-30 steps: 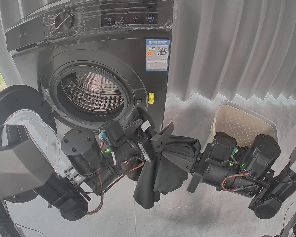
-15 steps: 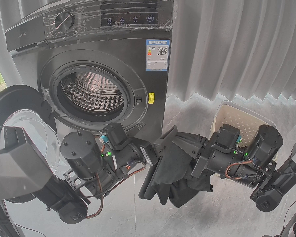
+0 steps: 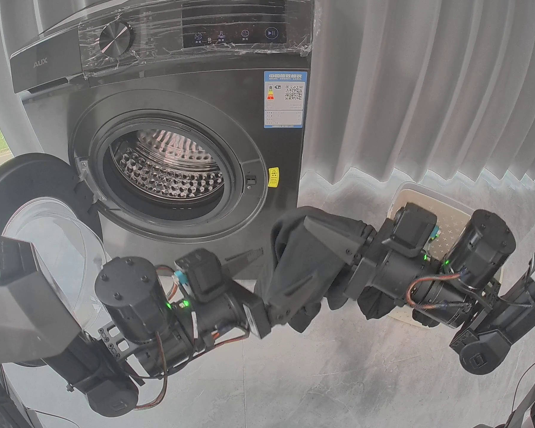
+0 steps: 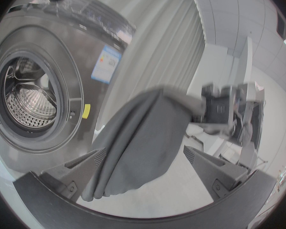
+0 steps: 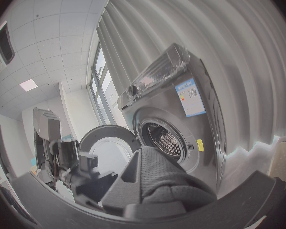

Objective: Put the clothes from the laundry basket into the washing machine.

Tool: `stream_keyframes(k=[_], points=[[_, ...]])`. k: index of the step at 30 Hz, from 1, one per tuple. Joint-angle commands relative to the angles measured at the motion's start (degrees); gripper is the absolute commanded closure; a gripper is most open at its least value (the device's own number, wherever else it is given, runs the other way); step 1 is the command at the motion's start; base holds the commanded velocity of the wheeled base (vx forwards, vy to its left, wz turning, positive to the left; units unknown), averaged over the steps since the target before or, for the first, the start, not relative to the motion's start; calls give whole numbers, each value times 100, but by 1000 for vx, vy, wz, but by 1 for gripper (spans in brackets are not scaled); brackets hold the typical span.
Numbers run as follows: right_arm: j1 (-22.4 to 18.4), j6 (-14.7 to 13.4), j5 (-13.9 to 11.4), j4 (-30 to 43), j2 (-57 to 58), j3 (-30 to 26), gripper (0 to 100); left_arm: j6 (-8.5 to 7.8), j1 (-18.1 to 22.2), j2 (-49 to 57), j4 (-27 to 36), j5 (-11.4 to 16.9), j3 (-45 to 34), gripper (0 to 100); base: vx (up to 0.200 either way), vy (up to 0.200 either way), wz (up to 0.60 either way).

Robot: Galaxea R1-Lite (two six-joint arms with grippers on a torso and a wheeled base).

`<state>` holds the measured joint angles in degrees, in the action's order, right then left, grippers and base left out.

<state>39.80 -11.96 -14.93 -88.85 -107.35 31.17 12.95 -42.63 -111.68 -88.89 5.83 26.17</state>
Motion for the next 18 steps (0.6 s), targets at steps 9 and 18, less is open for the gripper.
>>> stream_keyframes(k=[9,18], points=[[54,-17,26,8,74,240,100,-504,0,-311,4,147,-51,0,0,0,0],[63,-17,17,16,74,240,100,-521,27,-469,4,147,28,0,0,0,0]])
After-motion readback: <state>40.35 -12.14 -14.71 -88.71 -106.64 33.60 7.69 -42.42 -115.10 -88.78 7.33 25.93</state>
